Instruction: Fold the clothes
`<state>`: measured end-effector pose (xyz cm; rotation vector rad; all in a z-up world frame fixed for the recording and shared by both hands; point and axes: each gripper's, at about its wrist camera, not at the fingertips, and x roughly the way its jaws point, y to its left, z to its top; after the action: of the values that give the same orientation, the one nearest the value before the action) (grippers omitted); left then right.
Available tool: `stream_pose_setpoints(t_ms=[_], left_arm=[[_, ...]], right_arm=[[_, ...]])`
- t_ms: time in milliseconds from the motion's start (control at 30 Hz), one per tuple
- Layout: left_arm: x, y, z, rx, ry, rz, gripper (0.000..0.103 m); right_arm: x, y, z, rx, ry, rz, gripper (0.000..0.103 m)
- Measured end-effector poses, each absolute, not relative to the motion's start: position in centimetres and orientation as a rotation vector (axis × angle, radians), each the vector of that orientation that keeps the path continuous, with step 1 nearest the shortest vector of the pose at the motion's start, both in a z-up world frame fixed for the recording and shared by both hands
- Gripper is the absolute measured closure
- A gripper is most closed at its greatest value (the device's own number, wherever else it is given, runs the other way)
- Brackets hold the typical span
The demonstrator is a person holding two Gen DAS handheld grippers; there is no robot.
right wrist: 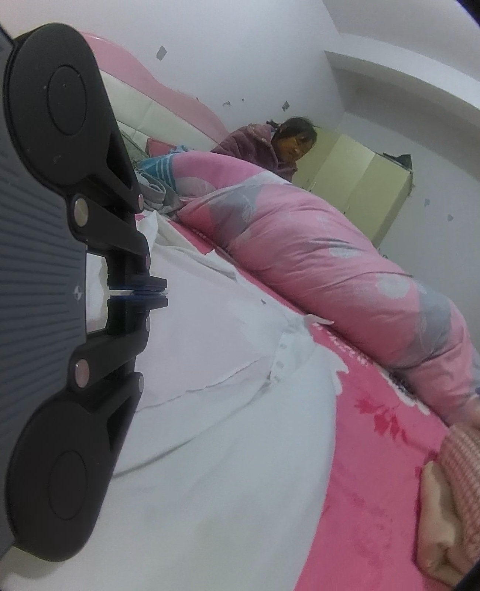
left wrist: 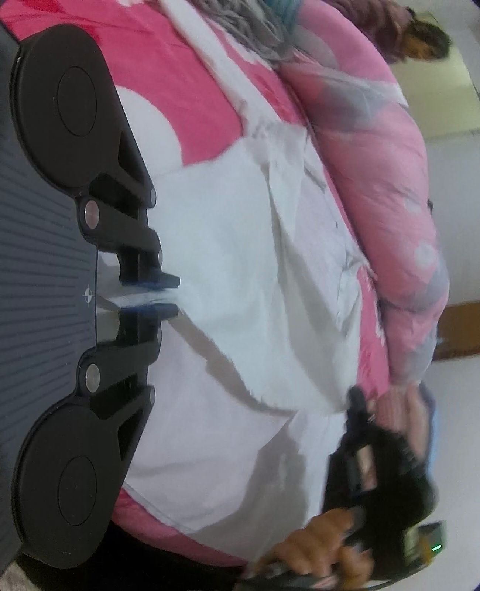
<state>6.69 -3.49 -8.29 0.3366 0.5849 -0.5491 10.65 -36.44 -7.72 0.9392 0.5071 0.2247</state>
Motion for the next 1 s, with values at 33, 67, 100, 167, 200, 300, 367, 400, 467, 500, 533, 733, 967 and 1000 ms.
stream_pose_setpoints(t_ms=[33,67,100,167,200,300,367,400,467,500,533,733,967,1000], left_arm=[[6.5,-3.0,-8.0,0.320,0.579,-0.538,0.101],[6.3,-2.6,-7.7,0.310,0.567,-0.523,0.102],[5.8,-2.1,-7.4,0.306,0.553,-0.507,0.102],[4.9,-1.1,-6.8,0.299,0.527,-0.476,0.102],[4.3,-0.4,-6.6,0.296,0.511,-0.471,0.102],[2.4,1.4,-6.3,0.293,0.482,-0.451,0.102],[1.7,2.3,-6.7,0.294,0.487,-0.430,0.102],[1.6,2.7,-7.1,0.293,0.498,-0.418,0.102],[1.4,3.6,-7.9,0.275,0.518,-0.393,0.102],[1.4,4.0,-8.1,0.266,0.522,-0.382,0.102],[1.2,4.3,-8.1,0.264,0.514,-0.373,0.102],[0.1,6.2,-8.3,0.230,0.493,-0.346,0.102],[-1.4,6.7,-9.3,0.261,0.484,-0.385,0.102],[-1.4,6.8,-9.5,0.266,0.489,-0.391,0.102]], right_arm=[[10.5,-36.4,-7.7,0.940,0.510,0.230,0.102],[10.4,-36.2,-7.5,0.931,0.510,0.239,0.102],[10.2,-36.0,-7.2,0.922,0.507,0.243,0.102],[9.6,-35.6,-6.3,0.906,0.500,0.256,0.102],[9.1,-35.5,-5.9,0.909,0.496,0.265,0.102],[7.0,-34.5,-5.6,0.899,0.519,0.299,0.102],[5.9,-33.6,-6.1,0.885,0.561,0.304,0.102],[5.5,-33.0,-6.7,0.881,0.590,0.297,0.102],[4.7,-32.0,-7.8,0.871,0.649,0.283,0.102],[4.5,-31.6,-8.2,0.882,0.673,0.281,0.102],[4.2,-31.2,-8.6,0.894,0.697,0.279,0.102],[1.7,-29.5,-8.3,0.871,0.730,0.284,0.102],[-1.2,-28.7,-7.8,0.804,0.745,0.272,0.102],[-1.3,-28.5,-8.0,0.786,0.756,0.258,0.102]])
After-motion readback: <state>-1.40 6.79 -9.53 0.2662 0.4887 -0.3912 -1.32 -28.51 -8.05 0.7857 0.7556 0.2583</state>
